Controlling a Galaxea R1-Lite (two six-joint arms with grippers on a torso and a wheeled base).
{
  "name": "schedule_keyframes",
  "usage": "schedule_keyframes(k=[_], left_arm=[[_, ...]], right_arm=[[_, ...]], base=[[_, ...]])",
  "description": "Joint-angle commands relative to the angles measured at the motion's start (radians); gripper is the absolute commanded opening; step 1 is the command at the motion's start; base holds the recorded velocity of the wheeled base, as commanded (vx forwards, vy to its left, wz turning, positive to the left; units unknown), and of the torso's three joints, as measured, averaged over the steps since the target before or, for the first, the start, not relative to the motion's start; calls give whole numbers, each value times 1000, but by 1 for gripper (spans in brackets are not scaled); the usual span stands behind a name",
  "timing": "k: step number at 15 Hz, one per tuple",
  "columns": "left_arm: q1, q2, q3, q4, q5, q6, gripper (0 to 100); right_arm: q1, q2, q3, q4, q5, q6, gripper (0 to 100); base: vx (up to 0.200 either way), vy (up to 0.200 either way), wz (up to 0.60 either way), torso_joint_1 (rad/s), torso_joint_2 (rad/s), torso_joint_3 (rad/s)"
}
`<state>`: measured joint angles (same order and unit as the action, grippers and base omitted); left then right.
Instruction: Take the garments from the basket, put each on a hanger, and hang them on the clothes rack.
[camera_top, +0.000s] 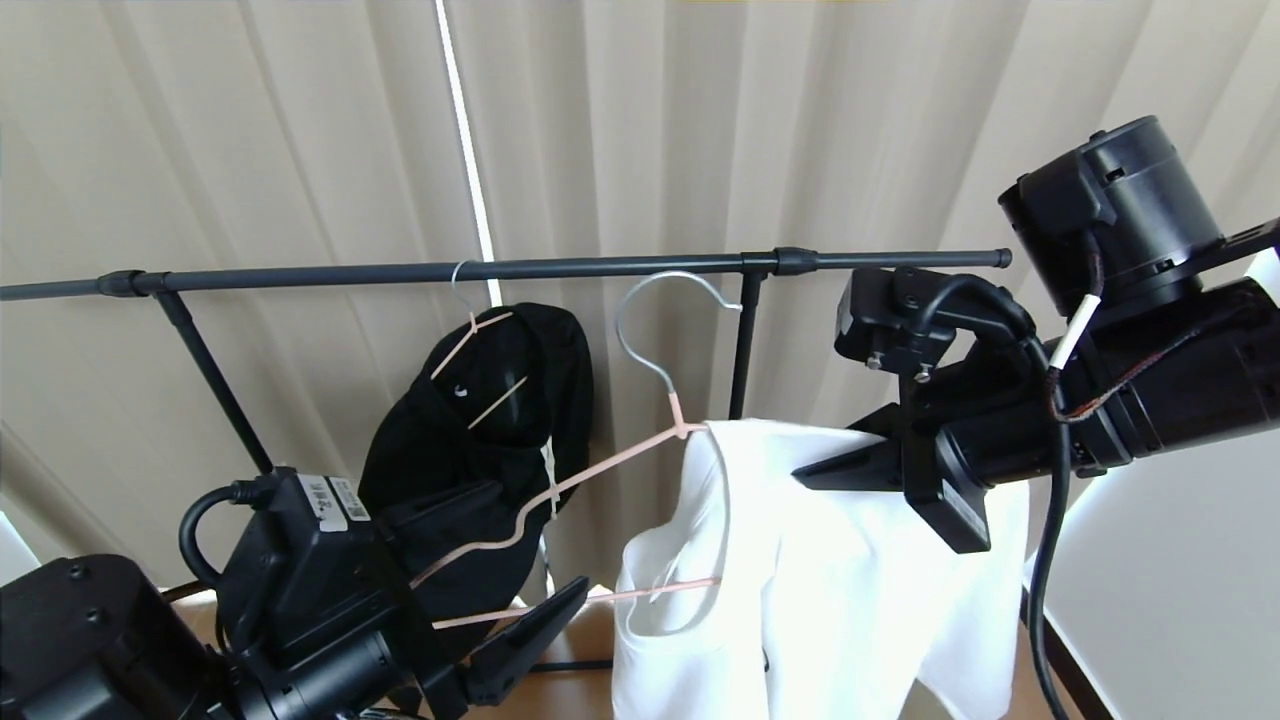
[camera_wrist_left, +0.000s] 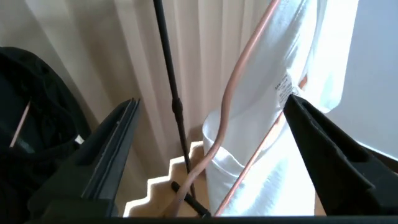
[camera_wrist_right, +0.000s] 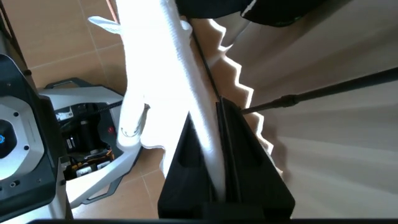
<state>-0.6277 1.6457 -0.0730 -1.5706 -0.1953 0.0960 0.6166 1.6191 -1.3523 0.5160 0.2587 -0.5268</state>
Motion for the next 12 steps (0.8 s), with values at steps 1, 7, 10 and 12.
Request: schedule_keyframes(k=[1, 7, 10, 12], left_arm=[[19, -29, 4, 0, -23, -19, 100], [167, -75, 1, 0, -168, -140, 100], [164, 11, 2, 0, -177, -176, 100], [135, 60, -13, 0, -138, -174, 100]], right_arm=[[-9, -15, 9, -2, -7, -1, 0], [-14, -21, 18, -39, -168, -2, 0], [28, -19, 18, -68, -306, -2, 0], [64, -12, 18, -106, -447, -5, 0]], base=[[0, 0, 0, 0, 0, 0], [0, 0, 0, 0, 0, 0], [0, 0, 0, 0, 0, 0], [0, 0, 0, 0, 0, 0]])
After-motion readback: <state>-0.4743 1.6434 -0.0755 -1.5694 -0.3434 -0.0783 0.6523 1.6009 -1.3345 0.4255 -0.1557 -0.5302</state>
